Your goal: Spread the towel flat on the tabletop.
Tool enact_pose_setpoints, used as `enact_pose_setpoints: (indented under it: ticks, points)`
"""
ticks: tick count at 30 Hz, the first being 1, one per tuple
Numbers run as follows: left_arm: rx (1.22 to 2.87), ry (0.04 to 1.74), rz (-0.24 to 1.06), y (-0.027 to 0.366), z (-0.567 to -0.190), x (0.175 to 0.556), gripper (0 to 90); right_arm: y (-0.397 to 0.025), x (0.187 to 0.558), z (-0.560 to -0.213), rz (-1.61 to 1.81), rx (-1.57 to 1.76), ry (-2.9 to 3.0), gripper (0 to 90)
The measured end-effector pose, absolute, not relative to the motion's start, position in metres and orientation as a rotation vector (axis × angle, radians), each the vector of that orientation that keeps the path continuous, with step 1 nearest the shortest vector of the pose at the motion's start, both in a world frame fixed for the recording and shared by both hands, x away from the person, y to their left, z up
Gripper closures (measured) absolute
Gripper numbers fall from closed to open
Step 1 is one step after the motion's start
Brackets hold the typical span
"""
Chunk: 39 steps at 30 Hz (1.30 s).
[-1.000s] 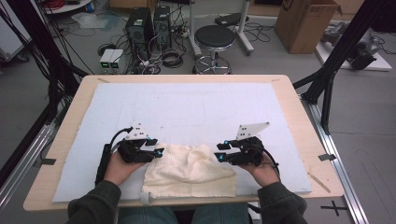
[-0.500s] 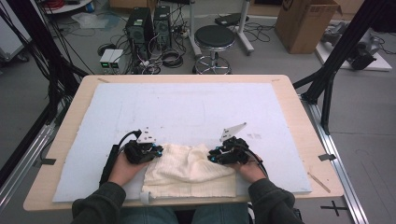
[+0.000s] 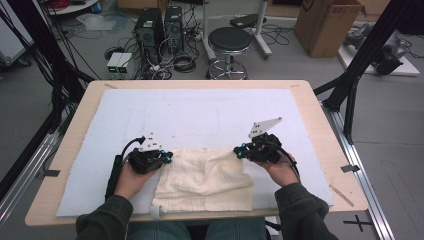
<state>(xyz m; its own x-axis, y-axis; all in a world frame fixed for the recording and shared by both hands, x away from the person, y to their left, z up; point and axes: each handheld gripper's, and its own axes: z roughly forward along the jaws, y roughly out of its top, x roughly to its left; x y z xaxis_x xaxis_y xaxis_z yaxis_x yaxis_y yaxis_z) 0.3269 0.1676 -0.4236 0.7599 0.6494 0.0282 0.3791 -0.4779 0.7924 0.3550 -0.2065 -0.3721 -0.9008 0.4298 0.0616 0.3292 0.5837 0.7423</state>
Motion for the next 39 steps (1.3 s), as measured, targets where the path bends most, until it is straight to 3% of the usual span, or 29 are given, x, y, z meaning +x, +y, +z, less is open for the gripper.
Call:
enact_pose_setpoints:
  ticks: [8,12,16,23,30,32,35,39]
  points:
    - [2.147,0.795,0.419,0.179,-0.425,0.328,88.4,-0.163,0.379,-0.394,1.121,0.693,2.744,82.6]
    - [2.168,0.786,0.412,0.179,-0.427,0.327,88.4,-0.151,0.385,-0.416,1.140,0.719,2.810,72.1]
    - [2.177,0.789,0.407,0.178,-0.429,0.327,88.4,-0.165,0.380,-0.409,1.239,0.745,2.737,64.2]
    - [2.182,0.793,0.408,0.178,-0.429,0.328,88.4,-0.205,0.384,-0.407,1.272,0.884,2.639,62.3]
    - [2.176,0.800,0.399,0.177,-0.431,0.329,88.4,-0.215,0.390,-0.433,1.195,0.977,2.641,63.3]
    - [2.175,0.800,0.397,0.177,-0.431,0.330,88.4,-0.214,0.391,-0.437,1.196,0.997,2.662,66.0]
    - [2.171,0.804,0.391,0.178,-0.431,0.330,88.4,-0.210,0.391,-0.439,1.190,0.953,2.690,81.4]
    - [2.148,0.804,0.397,0.178,-0.429,0.329,88.4,-0.208,0.386,-0.428,1.114,0.943,2.632,83.4]
